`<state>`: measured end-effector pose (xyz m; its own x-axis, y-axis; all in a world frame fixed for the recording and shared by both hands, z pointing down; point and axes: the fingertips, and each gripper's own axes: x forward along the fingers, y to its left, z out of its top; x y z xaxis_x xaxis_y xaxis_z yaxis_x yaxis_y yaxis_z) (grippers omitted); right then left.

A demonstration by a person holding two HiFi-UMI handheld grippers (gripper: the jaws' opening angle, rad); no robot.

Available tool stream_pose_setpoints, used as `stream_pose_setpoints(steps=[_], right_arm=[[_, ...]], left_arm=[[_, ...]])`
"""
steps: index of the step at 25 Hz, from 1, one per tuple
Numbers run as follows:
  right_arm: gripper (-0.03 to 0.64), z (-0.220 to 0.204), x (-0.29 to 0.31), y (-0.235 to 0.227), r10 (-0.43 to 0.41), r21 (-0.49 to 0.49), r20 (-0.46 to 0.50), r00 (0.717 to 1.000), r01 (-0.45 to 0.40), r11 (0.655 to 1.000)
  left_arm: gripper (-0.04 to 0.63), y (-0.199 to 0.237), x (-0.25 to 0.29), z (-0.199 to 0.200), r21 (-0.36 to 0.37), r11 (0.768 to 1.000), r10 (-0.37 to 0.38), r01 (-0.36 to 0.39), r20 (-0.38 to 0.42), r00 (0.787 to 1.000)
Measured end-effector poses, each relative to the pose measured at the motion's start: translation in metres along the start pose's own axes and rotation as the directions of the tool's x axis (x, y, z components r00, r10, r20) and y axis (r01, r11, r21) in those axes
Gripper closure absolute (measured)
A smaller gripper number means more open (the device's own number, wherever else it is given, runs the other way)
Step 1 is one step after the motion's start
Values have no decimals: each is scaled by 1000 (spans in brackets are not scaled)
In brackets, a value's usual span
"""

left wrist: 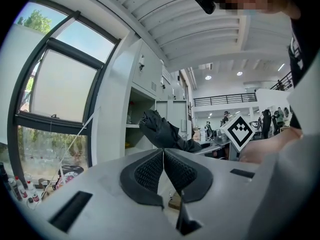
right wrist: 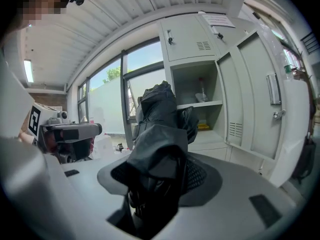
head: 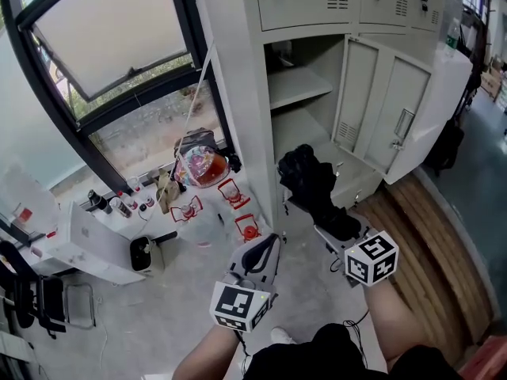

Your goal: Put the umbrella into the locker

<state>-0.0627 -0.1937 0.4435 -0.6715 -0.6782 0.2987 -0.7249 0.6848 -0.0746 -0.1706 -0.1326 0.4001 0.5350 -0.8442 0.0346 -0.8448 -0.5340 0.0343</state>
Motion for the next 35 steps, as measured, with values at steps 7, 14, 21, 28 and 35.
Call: stream_pose_setpoints(steps=[7,14,21,28,35], right_arm=[[336,-4,15,-9,-50,5,-25,998,50,999],[336,-6,37,-33,-76,9,-39,996,76,997],[336,-3,65,-64,-71,0,-60,996,71,997],[336,1,100,-95,-53,-27,-97,994,50,998],[336,13,138,-123,-37,-80,-135,990,27,996]], left_arm=[[577,11,0,-4,-3,1000,-24,24,4,1000],[577,21,11,-10,19,1000,-24,24,-1,1000],[577,29,37,-11,25,1000,-18,19,-6,1000],[577,39,71,-15,10,1000,-12,12,-9,1000],[577,50,104,-17,0,1000,-12,12,-11,1000]])
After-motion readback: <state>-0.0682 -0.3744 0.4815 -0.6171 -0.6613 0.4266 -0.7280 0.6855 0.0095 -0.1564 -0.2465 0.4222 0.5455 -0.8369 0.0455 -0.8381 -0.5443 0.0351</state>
